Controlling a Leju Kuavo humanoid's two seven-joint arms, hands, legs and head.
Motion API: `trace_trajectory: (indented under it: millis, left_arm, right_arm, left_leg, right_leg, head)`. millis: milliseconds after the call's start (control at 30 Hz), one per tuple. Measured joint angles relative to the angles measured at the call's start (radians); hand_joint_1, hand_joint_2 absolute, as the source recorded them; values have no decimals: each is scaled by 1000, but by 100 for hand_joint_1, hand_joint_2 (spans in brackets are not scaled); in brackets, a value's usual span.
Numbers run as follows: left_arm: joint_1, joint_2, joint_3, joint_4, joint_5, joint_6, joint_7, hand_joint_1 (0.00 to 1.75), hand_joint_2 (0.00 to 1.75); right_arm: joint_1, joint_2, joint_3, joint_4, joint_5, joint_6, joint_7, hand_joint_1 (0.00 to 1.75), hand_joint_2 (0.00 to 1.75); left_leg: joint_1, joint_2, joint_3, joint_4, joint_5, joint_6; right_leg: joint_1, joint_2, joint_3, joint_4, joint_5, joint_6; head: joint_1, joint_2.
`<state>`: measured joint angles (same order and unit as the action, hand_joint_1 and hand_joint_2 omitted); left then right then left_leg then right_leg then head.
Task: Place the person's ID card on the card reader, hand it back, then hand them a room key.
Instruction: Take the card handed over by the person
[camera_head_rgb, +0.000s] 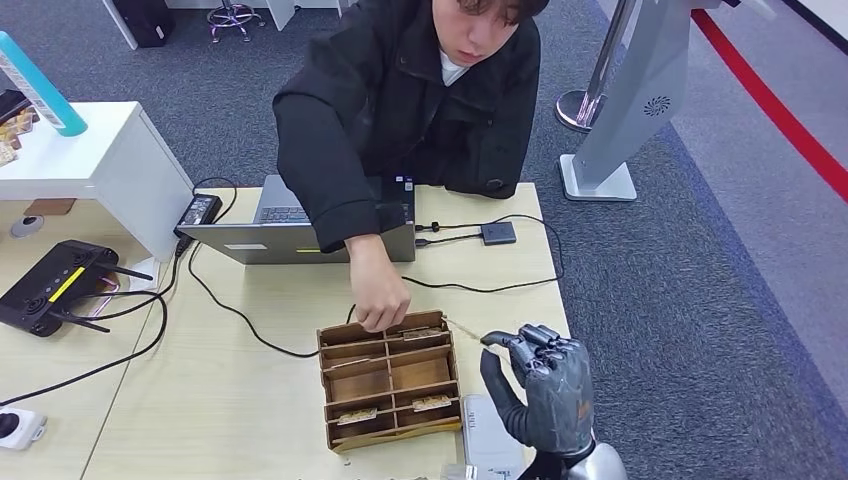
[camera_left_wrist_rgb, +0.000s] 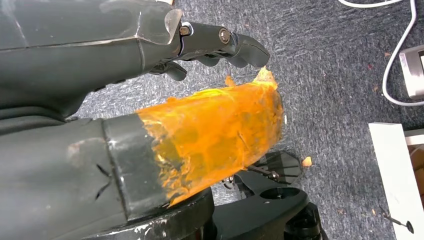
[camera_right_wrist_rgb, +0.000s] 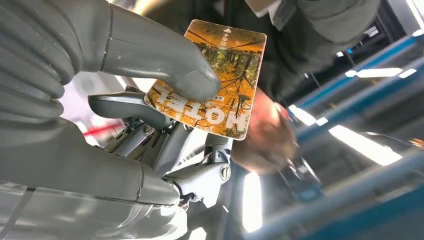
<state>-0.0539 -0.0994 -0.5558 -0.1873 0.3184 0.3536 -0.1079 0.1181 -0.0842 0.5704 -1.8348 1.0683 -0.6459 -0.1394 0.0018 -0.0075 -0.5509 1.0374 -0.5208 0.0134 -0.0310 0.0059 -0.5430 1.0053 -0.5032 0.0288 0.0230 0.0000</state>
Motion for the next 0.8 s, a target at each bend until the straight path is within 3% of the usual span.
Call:
trace_trajectory:
  millis: [333,800]
  left_arm:
    - [1,0,0,0,24,5,-12,0,0]
    - [5,2,0,5,37,14,-19,0,0]
  right_arm:
    - [53,-51,42,36,-370,20,19,175,175]
    - [104,-102,55,40,-655,75,-3,175,175]
  left_leg:
    - [0,0,0,0,0,0]
    - [0,0,0,0,0,0]
  right_leg:
    - [0,0,0,0,0,0]
    - [0,0,0,0,0,0]
  head:
    - [0,0]
    - [0,0]
